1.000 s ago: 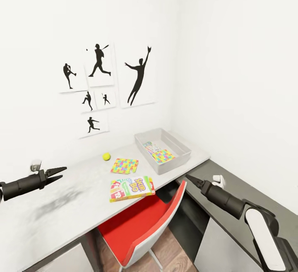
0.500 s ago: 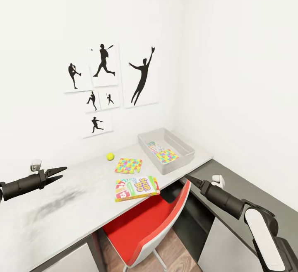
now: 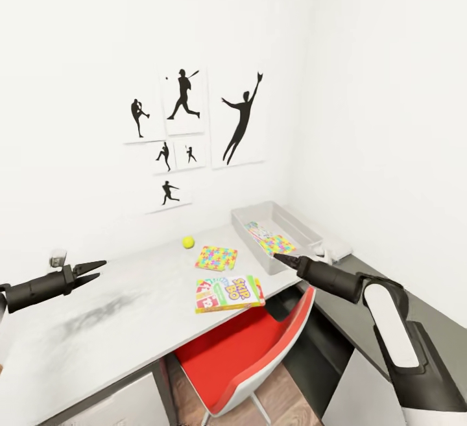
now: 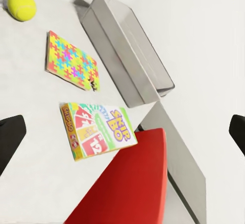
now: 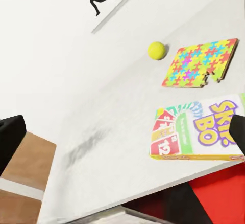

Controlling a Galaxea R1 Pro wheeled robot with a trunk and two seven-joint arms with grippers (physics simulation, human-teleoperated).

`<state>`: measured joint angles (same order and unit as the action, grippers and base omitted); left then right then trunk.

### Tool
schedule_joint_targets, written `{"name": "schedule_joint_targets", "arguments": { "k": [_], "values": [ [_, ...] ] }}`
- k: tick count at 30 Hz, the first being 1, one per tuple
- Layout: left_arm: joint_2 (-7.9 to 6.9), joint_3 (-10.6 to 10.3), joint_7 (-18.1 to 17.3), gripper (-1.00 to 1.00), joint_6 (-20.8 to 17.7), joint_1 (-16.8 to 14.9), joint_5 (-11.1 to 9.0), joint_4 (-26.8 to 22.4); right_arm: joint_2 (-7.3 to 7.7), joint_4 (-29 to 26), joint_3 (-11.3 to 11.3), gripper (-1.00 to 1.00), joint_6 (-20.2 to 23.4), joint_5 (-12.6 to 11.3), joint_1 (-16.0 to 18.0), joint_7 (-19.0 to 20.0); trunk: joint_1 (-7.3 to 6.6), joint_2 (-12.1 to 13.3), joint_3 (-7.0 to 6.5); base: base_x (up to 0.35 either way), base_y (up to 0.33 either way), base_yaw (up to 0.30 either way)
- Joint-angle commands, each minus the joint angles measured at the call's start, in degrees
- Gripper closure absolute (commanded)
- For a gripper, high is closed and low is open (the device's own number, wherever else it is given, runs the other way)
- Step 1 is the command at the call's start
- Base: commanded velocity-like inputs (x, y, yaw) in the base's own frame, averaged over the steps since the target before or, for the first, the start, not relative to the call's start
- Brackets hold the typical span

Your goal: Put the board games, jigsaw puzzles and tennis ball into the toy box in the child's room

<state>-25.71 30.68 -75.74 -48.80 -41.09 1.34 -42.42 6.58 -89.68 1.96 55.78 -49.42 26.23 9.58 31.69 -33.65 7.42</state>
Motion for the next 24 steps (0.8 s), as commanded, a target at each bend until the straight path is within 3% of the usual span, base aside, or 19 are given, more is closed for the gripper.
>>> {"name": "schedule_joint_targets", "arguments": {
  "k": [1, 3, 15, 24],
  "values": [
    [0.06, 0.09, -0.27, -1.0, -0.6, -0.07, 0.15, 0.0, -0.03, 0.0, -0.33, -1.0, 1.39, 0.54, 0.75, -1.29, 0.02, -0.1, 0.13, 0.0, 0.0, 0.283],
    [0.1, 0.09, -0.28, -1.0, -0.6, -0.05, 0.15, -0.02, -0.16, 0.04, -0.79, -1.0, 2.58, 0.4, 1.51, -4.04, 0.02, -0.1, 0.18, 0.0, 0.0, 0.285],
    [0.13, 0.08, -0.28, -1.0, -0.6, -0.04, 0.15, -0.03, -2.51, 3.87, -1.64, -1.0, 3.86, 0.51, 2.9, -9.98, 0.02, -0.1, 0.48, 0.0, 0.0, 0.287],
    [0.13, 0.08, -0.28, -1.0, -0.6, -0.04, 0.12, -0.04, -3.92, 13.29, -5.89, -1.0, 2.35, 0.76, 8.18, -19.65, 0.02, -0.1, 0.7, 0.0, 0.0, 0.23]
  ]
}}
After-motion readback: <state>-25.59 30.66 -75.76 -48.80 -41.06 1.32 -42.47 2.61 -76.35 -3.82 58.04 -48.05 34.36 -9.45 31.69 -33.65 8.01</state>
